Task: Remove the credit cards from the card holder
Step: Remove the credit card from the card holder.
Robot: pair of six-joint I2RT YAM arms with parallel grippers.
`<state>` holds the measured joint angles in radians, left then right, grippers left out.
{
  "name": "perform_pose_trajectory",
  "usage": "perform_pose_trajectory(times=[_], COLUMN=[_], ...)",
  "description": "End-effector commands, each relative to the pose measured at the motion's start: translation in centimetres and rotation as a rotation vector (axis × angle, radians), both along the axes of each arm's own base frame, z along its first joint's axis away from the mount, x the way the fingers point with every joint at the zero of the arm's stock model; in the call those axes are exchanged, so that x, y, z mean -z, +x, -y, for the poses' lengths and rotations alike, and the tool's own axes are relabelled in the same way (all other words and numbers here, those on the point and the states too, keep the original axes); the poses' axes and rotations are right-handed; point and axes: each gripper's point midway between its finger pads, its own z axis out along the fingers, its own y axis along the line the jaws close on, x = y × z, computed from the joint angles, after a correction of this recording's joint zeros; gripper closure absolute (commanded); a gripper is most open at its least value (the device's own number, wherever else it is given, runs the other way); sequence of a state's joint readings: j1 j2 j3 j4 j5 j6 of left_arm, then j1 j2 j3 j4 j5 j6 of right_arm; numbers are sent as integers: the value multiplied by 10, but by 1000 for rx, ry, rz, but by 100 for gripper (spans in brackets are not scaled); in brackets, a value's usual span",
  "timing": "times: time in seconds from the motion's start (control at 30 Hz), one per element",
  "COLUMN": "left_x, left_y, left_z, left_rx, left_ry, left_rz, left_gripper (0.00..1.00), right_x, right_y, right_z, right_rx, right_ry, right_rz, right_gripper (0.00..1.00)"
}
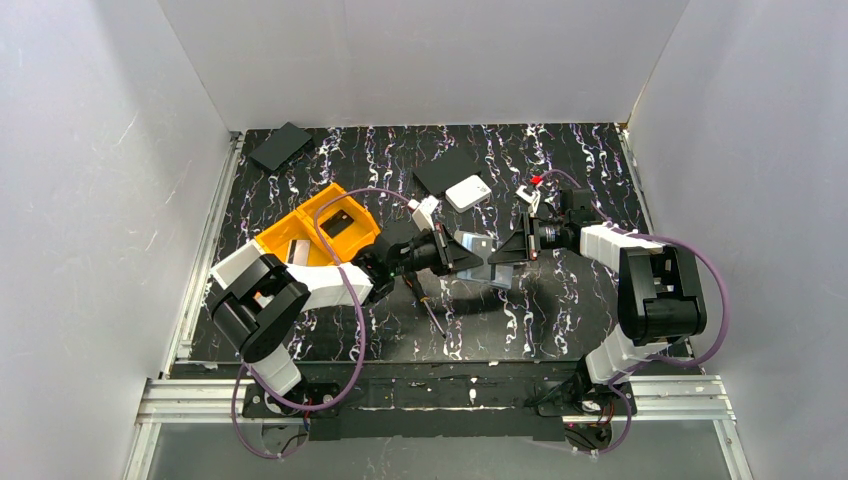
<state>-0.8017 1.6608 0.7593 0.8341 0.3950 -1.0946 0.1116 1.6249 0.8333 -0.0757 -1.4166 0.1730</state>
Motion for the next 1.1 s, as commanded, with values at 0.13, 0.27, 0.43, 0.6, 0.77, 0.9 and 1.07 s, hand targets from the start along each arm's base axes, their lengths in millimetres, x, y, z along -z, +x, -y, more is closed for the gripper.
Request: perform_pose_trajectory(times=[0.13,0.27,0.43,0.6,0.77,0.9,1.07], left_x=[-38,-39,-41,-44,-44,-42,-41], left_y=[3,4,4,6,5,4,4], left_z=[-3,-4,-7,-12,-15,-16,-20], left_rx=[0,4,5,-3,0,-1,-7], left_ry=[-122,-128,-143,-169,-173,-172,-176], left_rz=[72,74,65,55,55,53,51], left_gripper=[97,91,88,89,89,90,93], right_x=[-3,-2,-1,1,3,4,5], right_y=[3,4,6,7,9,10,10], right_z=[-1,0,1,2,3,4,4], right_rx=[-14,-8,-1,10,17,20,22], right_ry=[20,16,10,4,-1,-4,-6], right_rz=[23,25,22,20,14,12,9], right_gripper=[99,99,99,99,99,99,93])
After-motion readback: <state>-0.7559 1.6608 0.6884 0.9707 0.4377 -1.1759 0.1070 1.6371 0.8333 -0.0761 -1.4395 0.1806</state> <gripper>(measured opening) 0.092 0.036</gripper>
